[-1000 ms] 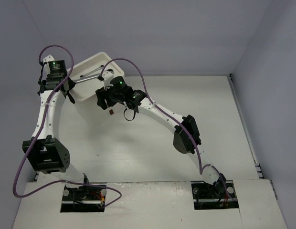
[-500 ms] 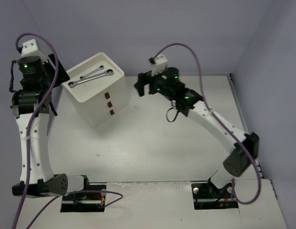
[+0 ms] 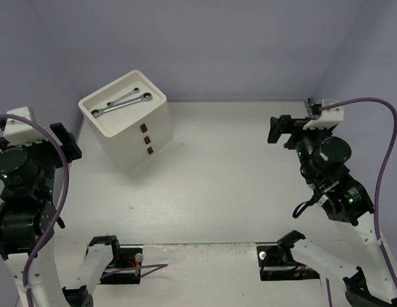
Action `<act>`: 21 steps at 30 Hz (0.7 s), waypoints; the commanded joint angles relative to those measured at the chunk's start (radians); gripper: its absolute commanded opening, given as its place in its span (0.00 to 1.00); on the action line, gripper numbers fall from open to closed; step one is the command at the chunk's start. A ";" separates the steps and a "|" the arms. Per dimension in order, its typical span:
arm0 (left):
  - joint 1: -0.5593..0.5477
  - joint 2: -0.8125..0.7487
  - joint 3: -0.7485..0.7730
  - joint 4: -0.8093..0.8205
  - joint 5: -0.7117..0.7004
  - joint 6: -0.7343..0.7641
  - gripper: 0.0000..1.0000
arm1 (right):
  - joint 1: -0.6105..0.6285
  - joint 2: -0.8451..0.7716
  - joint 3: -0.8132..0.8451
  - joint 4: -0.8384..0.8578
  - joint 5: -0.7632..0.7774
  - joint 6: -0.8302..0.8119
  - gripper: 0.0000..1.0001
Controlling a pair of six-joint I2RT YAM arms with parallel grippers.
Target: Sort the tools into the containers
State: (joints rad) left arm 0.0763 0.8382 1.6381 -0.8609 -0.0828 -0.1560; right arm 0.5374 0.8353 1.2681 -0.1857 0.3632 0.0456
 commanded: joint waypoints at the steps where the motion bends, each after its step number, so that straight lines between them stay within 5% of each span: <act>1: -0.018 -0.074 -0.169 0.023 -0.079 0.000 0.73 | 0.004 -0.096 -0.062 -0.022 0.205 -0.077 1.00; 10: -0.104 -0.206 -0.319 0.022 -0.232 -0.004 0.73 | 0.004 -0.217 -0.143 -0.024 0.182 -0.077 1.00; 21: -0.102 -0.277 -0.367 0.014 -0.223 -0.014 0.73 | 0.065 -0.231 -0.158 -0.021 0.223 -0.082 1.00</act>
State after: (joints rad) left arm -0.0250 0.5449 1.2787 -0.8934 -0.2891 -0.1597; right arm 0.5685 0.6013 1.0973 -0.2713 0.5334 -0.0251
